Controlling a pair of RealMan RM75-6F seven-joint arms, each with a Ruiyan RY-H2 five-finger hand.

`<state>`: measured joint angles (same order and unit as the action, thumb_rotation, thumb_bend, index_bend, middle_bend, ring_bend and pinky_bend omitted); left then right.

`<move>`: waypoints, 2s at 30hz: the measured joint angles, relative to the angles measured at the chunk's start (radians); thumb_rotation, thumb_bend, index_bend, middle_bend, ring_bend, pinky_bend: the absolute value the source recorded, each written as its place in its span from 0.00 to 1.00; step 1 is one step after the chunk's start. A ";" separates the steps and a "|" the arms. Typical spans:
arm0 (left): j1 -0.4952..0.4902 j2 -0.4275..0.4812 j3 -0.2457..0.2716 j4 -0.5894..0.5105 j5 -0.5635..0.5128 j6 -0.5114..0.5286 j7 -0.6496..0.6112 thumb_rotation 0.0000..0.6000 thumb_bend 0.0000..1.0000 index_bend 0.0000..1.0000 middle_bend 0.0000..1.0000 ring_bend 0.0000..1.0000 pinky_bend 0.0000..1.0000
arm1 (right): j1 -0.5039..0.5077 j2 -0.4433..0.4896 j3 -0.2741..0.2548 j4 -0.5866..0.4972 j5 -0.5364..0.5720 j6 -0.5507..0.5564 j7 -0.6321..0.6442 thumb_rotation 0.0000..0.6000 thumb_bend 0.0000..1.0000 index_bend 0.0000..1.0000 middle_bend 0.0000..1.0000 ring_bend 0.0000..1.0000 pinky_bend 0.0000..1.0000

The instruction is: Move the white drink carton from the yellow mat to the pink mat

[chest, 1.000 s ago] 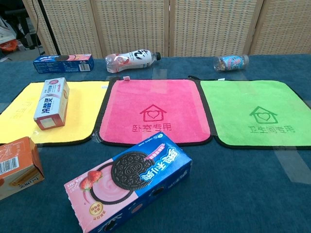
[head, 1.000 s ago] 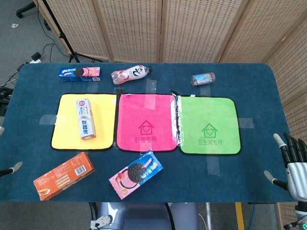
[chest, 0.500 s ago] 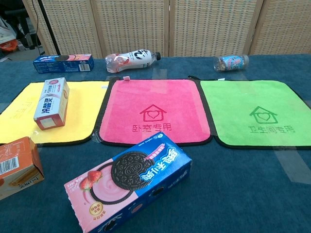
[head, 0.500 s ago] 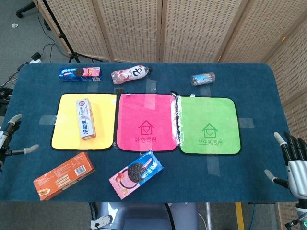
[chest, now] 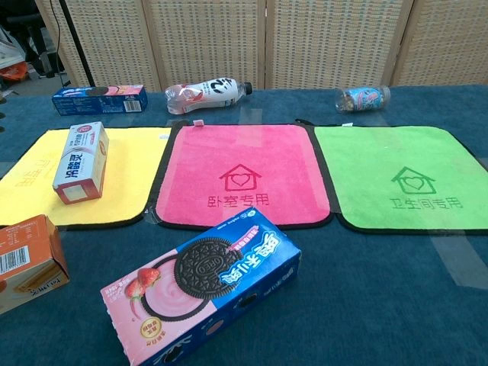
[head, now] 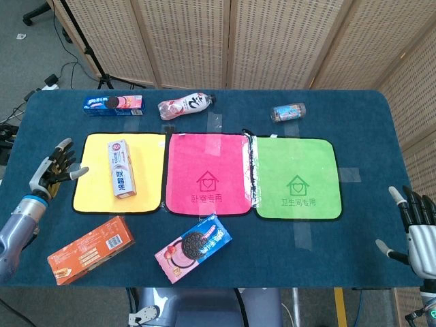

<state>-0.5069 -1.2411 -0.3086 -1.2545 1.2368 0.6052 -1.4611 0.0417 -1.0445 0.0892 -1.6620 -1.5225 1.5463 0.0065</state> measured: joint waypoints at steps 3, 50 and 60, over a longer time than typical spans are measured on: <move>-0.019 -0.021 -0.005 -0.002 -0.022 -0.022 0.032 1.00 0.04 0.00 0.00 0.00 0.00 | 0.002 0.001 0.003 0.001 0.010 -0.006 0.002 1.00 0.00 0.00 0.00 0.00 0.00; -0.248 -0.389 -0.084 -0.176 -0.626 0.145 0.855 1.00 0.05 0.00 0.00 0.00 0.00 | 0.005 0.041 0.020 0.005 0.051 -0.026 0.106 1.00 0.00 0.00 0.00 0.00 0.00; -0.317 -0.476 -0.118 -0.177 -0.690 0.182 0.980 1.00 0.05 0.00 0.00 0.00 0.00 | 0.006 0.044 0.022 0.005 0.059 -0.031 0.112 1.00 0.00 0.00 0.00 0.00 0.00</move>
<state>-0.8242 -1.7169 -0.4271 -1.4318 0.5472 0.7870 -0.4815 0.0482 -1.0006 0.1108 -1.6567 -1.4634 1.5154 0.1188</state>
